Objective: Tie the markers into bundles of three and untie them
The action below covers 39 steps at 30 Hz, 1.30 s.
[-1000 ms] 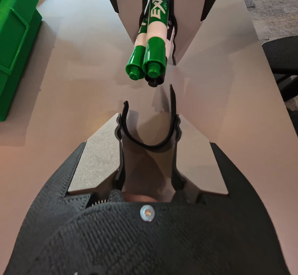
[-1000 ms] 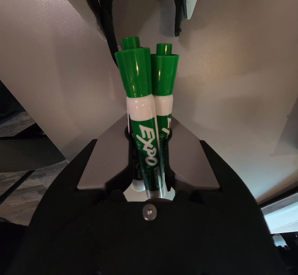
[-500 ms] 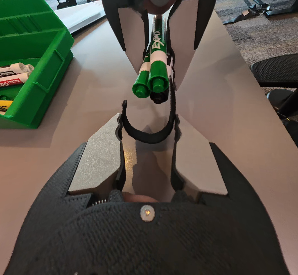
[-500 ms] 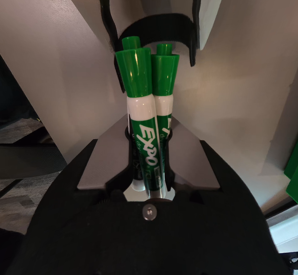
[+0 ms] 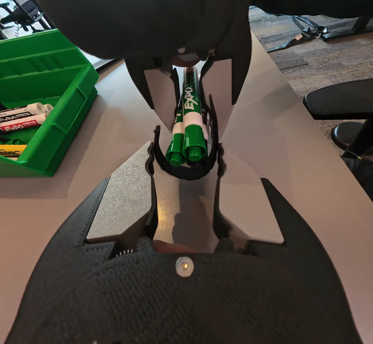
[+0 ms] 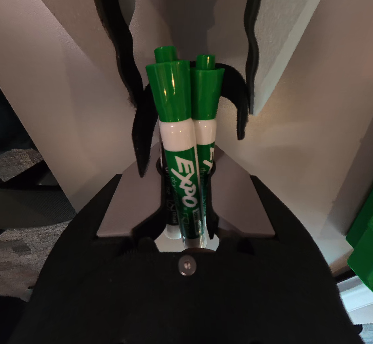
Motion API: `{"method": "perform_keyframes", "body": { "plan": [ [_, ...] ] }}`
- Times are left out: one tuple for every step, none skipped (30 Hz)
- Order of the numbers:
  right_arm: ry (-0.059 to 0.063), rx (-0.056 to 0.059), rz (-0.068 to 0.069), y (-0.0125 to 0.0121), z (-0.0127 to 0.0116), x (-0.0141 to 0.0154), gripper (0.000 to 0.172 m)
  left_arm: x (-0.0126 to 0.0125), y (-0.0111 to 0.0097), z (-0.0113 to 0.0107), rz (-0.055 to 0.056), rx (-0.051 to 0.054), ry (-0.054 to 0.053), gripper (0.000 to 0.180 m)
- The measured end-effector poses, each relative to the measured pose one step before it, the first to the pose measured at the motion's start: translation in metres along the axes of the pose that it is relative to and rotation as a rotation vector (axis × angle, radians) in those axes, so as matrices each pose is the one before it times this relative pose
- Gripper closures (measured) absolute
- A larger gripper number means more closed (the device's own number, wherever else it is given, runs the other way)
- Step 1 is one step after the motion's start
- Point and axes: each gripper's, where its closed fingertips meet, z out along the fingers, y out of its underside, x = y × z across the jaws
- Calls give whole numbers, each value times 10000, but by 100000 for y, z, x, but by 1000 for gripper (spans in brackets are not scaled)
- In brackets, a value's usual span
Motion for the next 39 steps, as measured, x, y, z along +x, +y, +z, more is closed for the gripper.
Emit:
{"method": "perform_keyframes", "body": {
  "plan": [
    [-3,8,-9,-55,12,12,135,4,-24,-5,5,11,-8,120],
    [1,15,-8,-79,-1,25,135,-5,-47,-1,19,28,-16,120],
    [21,36,-20,-102,23,43,135,9,-88,-11,20,58,-14,120],
    [-7,55,-4,-139,18,21,135,48,-97,-16,15,57,5,120],
    [-6,58,7,-147,11,24,135,0,-96,-8,10,55,-23,120],
    [9,52,-9,-141,28,34,135,-18,-85,-5,9,54,-31,120],
    [-35,29,-14,-108,32,-55,135,-4,-102,-6,8,58,-26,120],
    [9,27,-31,-121,24,-5,135,3,-79,-15,9,54,-10,120],
    [-12,11,-15,-102,14,-36,135,0,-96,-8,1,56,-14,120],
    [-14,-10,-16,-68,8,-48,135,-20,-122,-34,6,77,-34,120],
    [3,-14,-21,-50,13,-27,135,-24,-153,-34,20,103,-32,121],
    [0,-5,-16,-65,10,-25,135,-2,-148,-53,19,104,-18,122],
    [-10,-2,-10,-67,11,-53,135,-38,-142,-40,5,89,-33,123],
    [-20,-24,0,-19,3,-60,135,-38,-97,-37,-8,70,-27,123],
    [13,-30,-14,-8,8,-4,135,-6,-82,-21,-18,52,-6,123],
    [22,-24,-7,-16,2,-6,135,45,-22,-13,-13,14,25,123],
    [18,-23,1,10,8,-2,135,16,-5,2,-1,2,4,123],
    [16,-16,-3,-1,3,-1,135,1,6,2,17,-4,-20,124],
    [7,-2,10,3,-2,2,135,8,-3,7,23,-6,-10,124],
    [-5,6,21,-4,4,0,135,18,5,11,24,-6,-4,124],
    [-5,6,19,6,-9,4,135,8,-8,-14,15,5,-9,124],
    [0,-4,10,6,-3,-7,135,25,-9,-5,3,6,5,124],
    [-2,-21,11,39,-6,2,134,27,12,-14,-9,-6,14,124],
    [-2,-45,22,62,-12,1,135,7,-19,-7,1,8,-1,124],
    [24,-61,27,93,-4,56,134,9,-10,-4,5,8,1,124],
    [29,-66,45,93,-7,79,134,-5,7,12,-5,-10,-4,124],
    [29,-80,48,113,-6,76,135,-31,2,15,-6,-5,-16,125],
    [18,-66,12,95,-6,27,135,-12,-16,0,-6,14,-12,125],
    [15,-24,-14,12,6,4,134,18,-34,9,2,16,8,125],
    [17,-12,-7,4,3,5,134,14,-60,-3,9,40,-1,127],
    [7,-4,11,-2,-2,-10,134,1,-73,-13,9,43,-16,129],
    [-4,-7,9,8,-5,-1,134,31,-54,-7,11,32,-1,129],
    [1,-7,0,1,6,-1,134,59,-10,3,8,3,25,129],
    [3,-5,3,-2,-3,-1,134,37,8,11,1,-2,19,130],
    [3,-8,5,1,6,9,134,5,5,5,3,-7,-1,129],
    [6,-6,-4,2,-4,0,134,-1,-4,-6,4,4,-7,130],
    [-3,0,1,2,0,-14,134,30,11,9,0,-5,14,130],
    [-12,-2,6,13,-3,-18,135,21,10,2,0,-11,9,129],
    [-11,0,13,25,-13,-8,134,13,-1,-1,16,6,2,130]
  ]
}}
